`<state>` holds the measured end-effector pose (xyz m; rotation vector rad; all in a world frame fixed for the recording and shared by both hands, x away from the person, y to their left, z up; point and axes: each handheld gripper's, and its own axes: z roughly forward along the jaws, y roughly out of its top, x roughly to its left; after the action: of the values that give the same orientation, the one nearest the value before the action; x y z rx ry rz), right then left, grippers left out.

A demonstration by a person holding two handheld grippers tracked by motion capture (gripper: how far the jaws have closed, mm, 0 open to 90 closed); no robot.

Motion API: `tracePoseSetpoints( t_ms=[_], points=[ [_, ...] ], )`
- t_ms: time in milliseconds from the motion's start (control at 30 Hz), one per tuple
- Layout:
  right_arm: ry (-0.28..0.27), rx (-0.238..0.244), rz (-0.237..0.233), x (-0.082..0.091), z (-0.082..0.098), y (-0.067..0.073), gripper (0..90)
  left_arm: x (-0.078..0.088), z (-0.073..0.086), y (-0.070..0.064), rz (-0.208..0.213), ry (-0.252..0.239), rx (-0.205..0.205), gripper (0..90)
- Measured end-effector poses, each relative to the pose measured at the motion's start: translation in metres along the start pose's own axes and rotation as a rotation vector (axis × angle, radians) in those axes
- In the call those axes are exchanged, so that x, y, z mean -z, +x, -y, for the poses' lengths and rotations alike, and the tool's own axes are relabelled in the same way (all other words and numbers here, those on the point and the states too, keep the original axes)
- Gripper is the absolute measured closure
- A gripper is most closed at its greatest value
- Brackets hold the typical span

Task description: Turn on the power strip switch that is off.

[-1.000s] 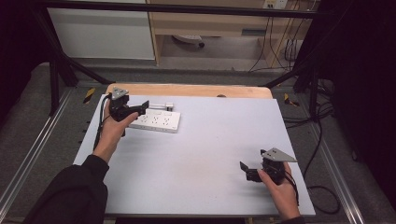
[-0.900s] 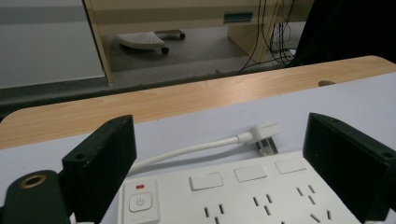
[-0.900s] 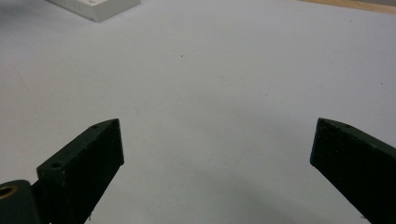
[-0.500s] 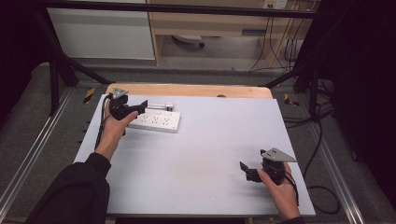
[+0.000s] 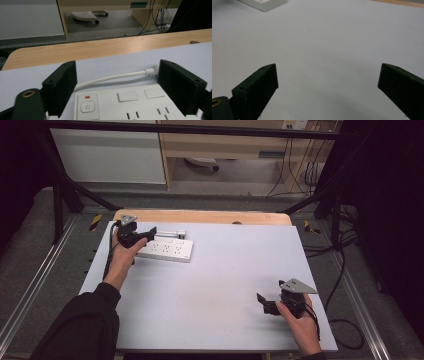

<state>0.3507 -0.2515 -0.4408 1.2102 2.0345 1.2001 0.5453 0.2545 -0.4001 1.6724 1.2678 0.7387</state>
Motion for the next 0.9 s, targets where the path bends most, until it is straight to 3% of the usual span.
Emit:
tracePoseSetpoints(
  t_ms=[200,367,600,900],
  points=[
    [0.003,-0.012,0.0,0.0,0.0,-0.001,3.4,-0.003,0.003,0.001,-0.003,0.025,-0.003,32.3],
    [-0.002,-0.026,0.003,0.0,0.001,-0.002,3.4,-0.005,0.005,0.003,-0.009,0.034,0.018,38.2],
    [-0.002,-0.031,-0.004,-0.001,0.001,-0.003,3.5,-0.008,0.008,0.008,-0.029,0.044,0.017,49.0],
    [-0.002,-0.034,-0.005,-0.001,0.001,-0.003,3.6,-0.015,0.015,0.013,-0.017,0.078,0.018,67.6]
  ],
)
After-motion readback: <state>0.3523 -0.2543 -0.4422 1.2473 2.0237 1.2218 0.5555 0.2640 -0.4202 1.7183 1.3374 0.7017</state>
